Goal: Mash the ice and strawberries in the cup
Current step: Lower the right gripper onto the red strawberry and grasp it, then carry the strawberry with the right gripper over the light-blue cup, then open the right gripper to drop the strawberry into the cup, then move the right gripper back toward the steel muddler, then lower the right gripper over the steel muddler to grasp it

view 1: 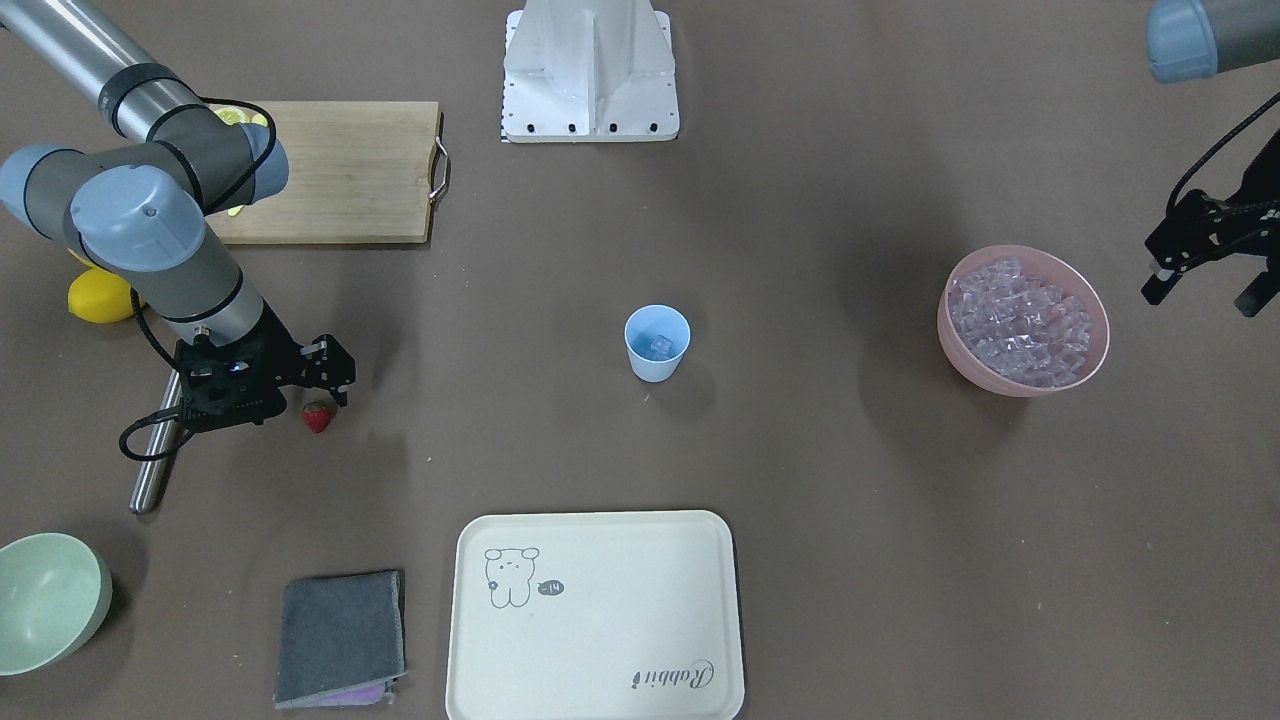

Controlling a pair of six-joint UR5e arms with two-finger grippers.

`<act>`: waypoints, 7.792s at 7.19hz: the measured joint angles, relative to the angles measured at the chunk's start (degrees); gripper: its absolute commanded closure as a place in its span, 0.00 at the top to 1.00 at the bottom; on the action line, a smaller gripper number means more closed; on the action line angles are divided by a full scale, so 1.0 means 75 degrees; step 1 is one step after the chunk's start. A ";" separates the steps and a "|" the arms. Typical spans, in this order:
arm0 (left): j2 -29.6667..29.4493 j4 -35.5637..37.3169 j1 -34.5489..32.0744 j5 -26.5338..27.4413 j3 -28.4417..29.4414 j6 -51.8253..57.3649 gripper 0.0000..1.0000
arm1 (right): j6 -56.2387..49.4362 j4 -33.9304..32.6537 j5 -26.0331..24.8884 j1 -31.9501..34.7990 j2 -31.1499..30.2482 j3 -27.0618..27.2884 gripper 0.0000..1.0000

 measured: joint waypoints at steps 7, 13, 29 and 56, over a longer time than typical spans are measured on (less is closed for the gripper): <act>-0.0031 -0.0011 0.0027 0.0008 0.0016 0.0015 0.98 | -0.0031 0.0015 -0.0183 -0.0173 0.0082 -0.0340 0.00; 0.0092 -0.0025 0.0027 -0.0003 -0.0005 0.0014 0.98 | 0.0016 0.0004 -0.0189 -0.0227 0.0761 0.0238 0.00; 0.0335 -0.0054 0.0015 -0.0003 0.0179 0.0040 0.98 | 0.1029 0.1089 -0.3186 -0.2851 0.3150 -0.0452 0.79; -0.0109 -0.0301 0.0355 0.0477 0.0154 0.0133 0.98 | 0.0195 0.0652 0.0728 0.1368 -0.0258 -0.1801 0.35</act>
